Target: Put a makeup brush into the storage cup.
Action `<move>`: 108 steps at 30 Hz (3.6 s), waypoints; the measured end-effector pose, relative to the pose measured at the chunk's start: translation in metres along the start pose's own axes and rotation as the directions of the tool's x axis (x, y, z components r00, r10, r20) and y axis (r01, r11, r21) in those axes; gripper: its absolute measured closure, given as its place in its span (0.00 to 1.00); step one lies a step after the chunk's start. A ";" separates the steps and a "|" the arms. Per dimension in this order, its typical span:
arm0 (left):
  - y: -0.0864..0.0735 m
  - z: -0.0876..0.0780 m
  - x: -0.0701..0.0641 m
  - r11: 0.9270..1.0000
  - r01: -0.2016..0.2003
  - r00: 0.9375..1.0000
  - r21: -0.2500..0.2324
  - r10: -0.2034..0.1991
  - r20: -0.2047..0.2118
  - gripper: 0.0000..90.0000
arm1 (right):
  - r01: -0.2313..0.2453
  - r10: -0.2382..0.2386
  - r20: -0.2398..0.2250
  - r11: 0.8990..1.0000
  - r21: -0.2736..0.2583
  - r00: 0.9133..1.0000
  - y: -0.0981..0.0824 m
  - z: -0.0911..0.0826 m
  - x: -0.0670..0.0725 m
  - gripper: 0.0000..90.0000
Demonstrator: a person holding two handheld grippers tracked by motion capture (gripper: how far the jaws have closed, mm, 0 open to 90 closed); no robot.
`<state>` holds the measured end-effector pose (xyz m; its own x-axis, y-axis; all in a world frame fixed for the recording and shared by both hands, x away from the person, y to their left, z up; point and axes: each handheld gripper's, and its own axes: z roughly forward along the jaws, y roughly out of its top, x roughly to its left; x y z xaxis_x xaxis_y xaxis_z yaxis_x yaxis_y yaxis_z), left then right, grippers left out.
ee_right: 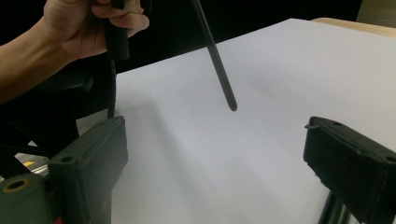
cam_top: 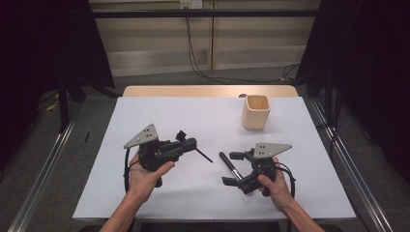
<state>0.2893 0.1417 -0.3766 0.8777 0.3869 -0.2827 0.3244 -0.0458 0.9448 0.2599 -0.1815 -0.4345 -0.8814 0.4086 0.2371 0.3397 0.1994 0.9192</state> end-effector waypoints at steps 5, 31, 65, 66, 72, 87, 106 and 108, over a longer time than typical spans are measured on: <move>0.003 -0.001 0.002 0.998 0.001 1.000 0.055 -0.001 -0.003 0.95 | -0.009 0.009 0.017 1.000 -0.003 1.000 -0.001 0.000 0.000 0.10; 0.015 0.000 0.007 0.965 -0.029 1.000 0.259 0.031 -0.003 0.95 | -0.006 0.006 0.057 1.000 0.005 0.998 0.000 -0.002 0.001 0.01; 0.024 0.028 -0.004 0.932 -0.072 0.997 0.356 0.057 0.053 0.95 | 0.067 -0.067 -0.009 0.998 0.010 0.998 0.024 0.031 0.005 0.10; 0.024 0.029 -0.004 0.932 -0.070 0.997 0.355 0.055 0.053 0.95 | 0.074 -0.074 -0.024 0.997 0.005 0.997 0.025 0.033 0.006 0.10; 0.024 0.034 -0.004 0.931 -0.070 0.997 0.358 0.052 0.059 0.95 | 0.076 -0.075 -0.017 0.997 0.029 0.997 0.028 0.045 0.010 0.15; 0.021 0.041 -0.004 0.933 -0.064 0.997 0.354 0.045 0.060 0.95 | 0.072 -0.072 -0.033 0.997 -0.004 0.997 0.027 0.051 0.004 0.72; 0.017 0.046 -0.002 0.940 -0.050 0.998 0.337 0.033 0.055 0.95 | 0.044 -0.044 -0.008 0.999 -0.018 0.999 0.027 0.047 0.001 0.96; 0.016 0.045 -0.002 0.942 -0.049 0.998 0.331 0.033 0.053 0.94 | 0.048 -0.048 -0.008 0.999 -0.020 0.999 0.028 0.047 0.002 0.96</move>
<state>0.3089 0.0985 -0.3682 0.9054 0.3355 -0.2601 0.3799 -0.3669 0.8492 0.2830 -0.1338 -0.4233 -0.8992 0.3916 0.1951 0.2906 0.2011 0.9355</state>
